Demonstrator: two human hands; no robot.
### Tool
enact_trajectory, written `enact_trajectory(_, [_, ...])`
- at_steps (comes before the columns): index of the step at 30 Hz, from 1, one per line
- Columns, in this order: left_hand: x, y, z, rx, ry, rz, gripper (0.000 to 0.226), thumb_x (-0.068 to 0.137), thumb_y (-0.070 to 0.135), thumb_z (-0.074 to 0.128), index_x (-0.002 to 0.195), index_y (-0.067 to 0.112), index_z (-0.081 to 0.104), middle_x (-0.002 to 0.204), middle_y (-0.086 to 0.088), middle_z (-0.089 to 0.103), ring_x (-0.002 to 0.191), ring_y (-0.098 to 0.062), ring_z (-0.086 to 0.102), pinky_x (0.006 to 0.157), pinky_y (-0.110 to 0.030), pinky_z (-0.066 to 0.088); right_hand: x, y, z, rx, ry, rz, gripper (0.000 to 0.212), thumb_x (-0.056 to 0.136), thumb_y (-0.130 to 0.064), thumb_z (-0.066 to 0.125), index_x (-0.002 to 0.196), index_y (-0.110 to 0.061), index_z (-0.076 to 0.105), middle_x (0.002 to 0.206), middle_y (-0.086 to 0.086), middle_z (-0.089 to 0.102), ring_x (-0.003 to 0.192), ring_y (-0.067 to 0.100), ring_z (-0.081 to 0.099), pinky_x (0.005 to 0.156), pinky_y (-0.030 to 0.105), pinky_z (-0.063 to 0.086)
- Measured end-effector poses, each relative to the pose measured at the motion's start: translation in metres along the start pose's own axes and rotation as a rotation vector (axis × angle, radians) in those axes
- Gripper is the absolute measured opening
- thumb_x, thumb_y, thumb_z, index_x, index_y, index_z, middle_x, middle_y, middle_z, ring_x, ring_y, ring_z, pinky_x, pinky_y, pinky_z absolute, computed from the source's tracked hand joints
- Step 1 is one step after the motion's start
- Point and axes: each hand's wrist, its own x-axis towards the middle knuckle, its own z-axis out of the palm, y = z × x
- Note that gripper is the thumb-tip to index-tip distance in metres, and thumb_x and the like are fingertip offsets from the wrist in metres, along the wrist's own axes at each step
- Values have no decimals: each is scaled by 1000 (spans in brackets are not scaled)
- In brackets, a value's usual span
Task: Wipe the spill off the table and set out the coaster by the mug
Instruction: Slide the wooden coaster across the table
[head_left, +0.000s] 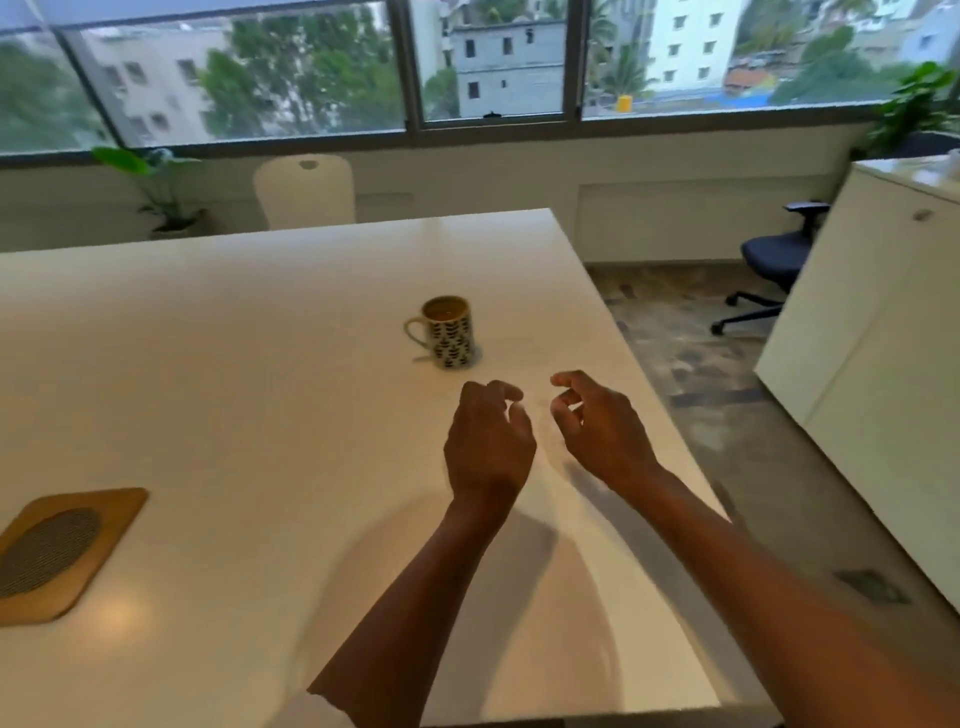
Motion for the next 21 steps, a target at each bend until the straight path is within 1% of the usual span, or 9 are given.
enact_trajectory(2, [4, -37, -26, 15, 38, -10, 13, 94, 27, 54, 104, 30, 63, 104, 8, 57, 88, -7, 61, 70, -17, 44, -3, -22, 27, 40, -83, -27, 28, 92, -25, 58, 120, -28, 58, 101, -6, 72, 89, 13, 68, 81, 38, 57])
enact_trajectory(4, [5, -70, -50, 10, 55, -37, 12, 92, 24, 56, 99, 29, 64, 101, 10, 58, 87, -7, 59, 69, -15, 40, -7, -44, 53, 76, -170, -61, 32, 92, -24, 61, 123, -27, 59, 112, -5, 70, 102, 12, 66, 91, 35, 54])
enact_trajectory(6, [2, -100, -73, 14, 69, -52, 12, 90, 19, 57, 93, 27, 65, 100, 10, 60, 91, -7, 58, 74, -18, 41, -12, -68, 78, 79, -252, -94, 37, 93, -25, 61, 130, -26, 57, 128, -6, 64, 118, 12, 59, 102, 28, 46])
enact_trajectory(7, [0, -114, -84, 38, 77, -41, 12, 89, 17, 58, 92, 26, 65, 101, 9, 61, 94, -8, 58, 77, -19, 41, -15, -81, 89, 74, -289, -112, 40, 93, -26, 60, 133, -26, 55, 133, -6, 60, 123, 13, 55, 103, 26, 40])
enact_trajectory(10, [-6, -151, -113, 113, 101, -28, 11, 89, 13, 61, 92, 22, 66, 103, 5, 64, 99, -10, 57, 82, -17, 38, -24, -116, 124, 77, -381, -173, 44, 95, -28, 57, 138, -26, 50, 142, -6, 52, 132, 15, 45, 107, 29, 33])
enact_trajectory(13, [-10, -184, -144, 145, 121, -46, 11, 88, 11, 63, 92, 21, 67, 103, 5, 65, 100, -11, 58, 84, -18, 39, -32, -150, 155, 82, -433, -253, 40, 94, -25, 57, 134, -26, 52, 139, -6, 55, 129, 15, 47, 105, 29, 35])
enact_trajectory(17, [-14, -220, -183, 137, 169, -111, 12, 89, 12, 60, 92, 22, 66, 99, 4, 63, 87, -10, 59, 76, -24, 48, -37, -192, 186, 133, -475, -318, 25, 91, -13, 57, 110, -27, 65, 114, -8, 66, 104, 10, 57, 93, 31, 48])
enact_trajectory(19, [-13, -238, -203, 165, 212, -125, 12, 88, 12, 60, 91, 22, 66, 97, 4, 63, 85, -12, 58, 74, -28, 49, -39, -211, 200, 137, -500, -341, 23, 91, -16, 59, 109, -27, 66, 110, -10, 66, 99, 7, 56, 89, 30, 49])
enact_trajectory(21, [-13, -255, -222, 218, 247, -120, 12, 87, 11, 60, 91, 20, 67, 96, 3, 64, 88, -14, 58, 76, -30, 47, -42, -228, 213, 145, -520, -370, 24, 91, -19, 60, 113, -27, 65, 113, -9, 65, 104, 8, 55, 89, 26, 45])
